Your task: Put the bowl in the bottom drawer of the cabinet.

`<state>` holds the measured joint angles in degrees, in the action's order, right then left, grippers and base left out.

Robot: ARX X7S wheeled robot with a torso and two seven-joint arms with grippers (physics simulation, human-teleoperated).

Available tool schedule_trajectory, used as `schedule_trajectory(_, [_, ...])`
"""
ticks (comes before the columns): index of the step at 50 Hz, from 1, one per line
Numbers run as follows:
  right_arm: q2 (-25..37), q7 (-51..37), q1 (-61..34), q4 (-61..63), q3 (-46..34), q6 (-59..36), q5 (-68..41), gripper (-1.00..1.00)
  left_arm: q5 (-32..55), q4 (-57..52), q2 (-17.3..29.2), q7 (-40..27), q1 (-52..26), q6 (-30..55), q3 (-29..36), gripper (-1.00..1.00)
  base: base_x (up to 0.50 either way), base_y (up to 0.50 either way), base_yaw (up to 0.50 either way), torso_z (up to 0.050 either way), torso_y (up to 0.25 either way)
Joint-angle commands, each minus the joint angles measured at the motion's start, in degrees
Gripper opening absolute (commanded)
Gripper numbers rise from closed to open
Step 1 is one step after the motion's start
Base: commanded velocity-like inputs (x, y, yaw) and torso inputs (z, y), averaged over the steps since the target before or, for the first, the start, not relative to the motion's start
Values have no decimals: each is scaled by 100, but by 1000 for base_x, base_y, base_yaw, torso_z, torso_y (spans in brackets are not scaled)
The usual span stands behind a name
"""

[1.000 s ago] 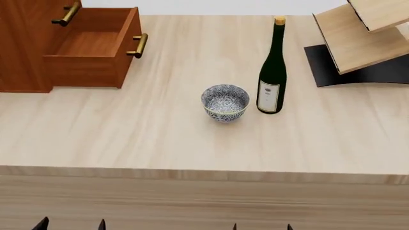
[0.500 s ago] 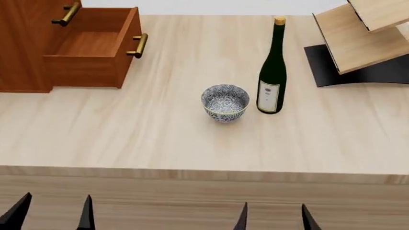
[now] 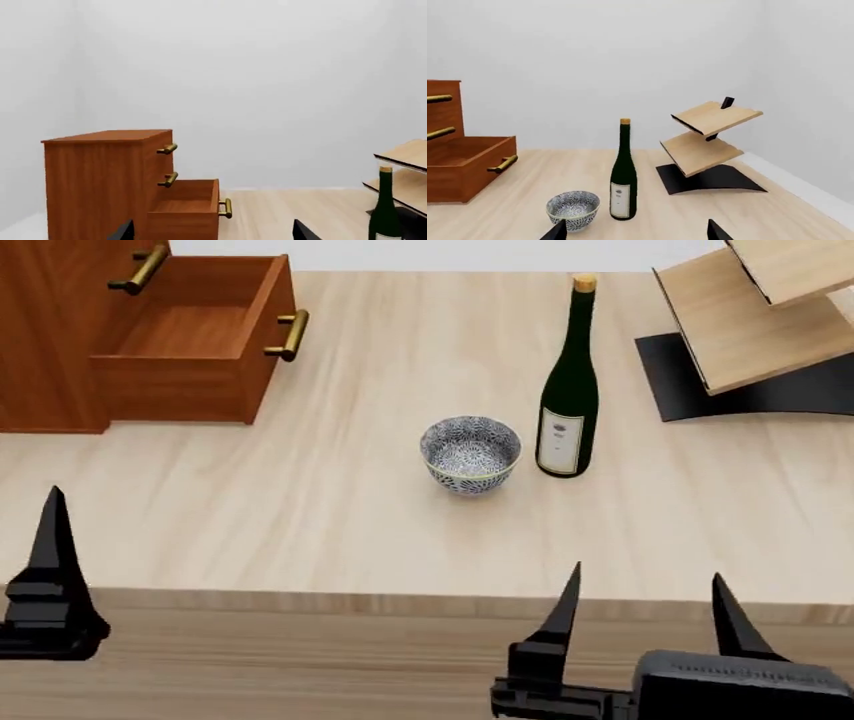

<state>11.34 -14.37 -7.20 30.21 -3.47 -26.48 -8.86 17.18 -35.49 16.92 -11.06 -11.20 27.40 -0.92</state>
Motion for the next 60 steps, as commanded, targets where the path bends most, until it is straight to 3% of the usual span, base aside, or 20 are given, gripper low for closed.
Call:
schedule_trajectory(1, [87,-109,-328,552,274,-722,-291,100,561,-948,380,-243,-830,1180,-552,100,0,0,0,0,0])
schedule_trajectory(17, [322,-319,-764,1588,521,-1850,-552,100,1938,-2133,890,-728,-2468,3264,-1487,100,0,0,0,0,0])
schedule_trajectory(18, [460,-359,-1479,2166,458,-2709,-759,100,2797,-2436,1147,-1089,-3253,4124,-1875,100,0,0,0,0,0])
schedule_trajectory(19, [458,-361,-1499,2172,452,-2869,-774,100,3055,-2435,1214,-1256,-3328,4269,-1883,100,0,0,0,0,0])
schedule_trajectory(26, [512,-328,-1210,1985,221,-2488,-643,100,2976,-2345,1341,-1369,-3078,3909,-1577,100,0,189,0,0,0])
schedule_trajectory(60, [547,-360,-1076,1949,273,-2321,-759,100,3189,-2201,1540,-1660,-2999,3567,-1341,100,0,488,0,0,0])
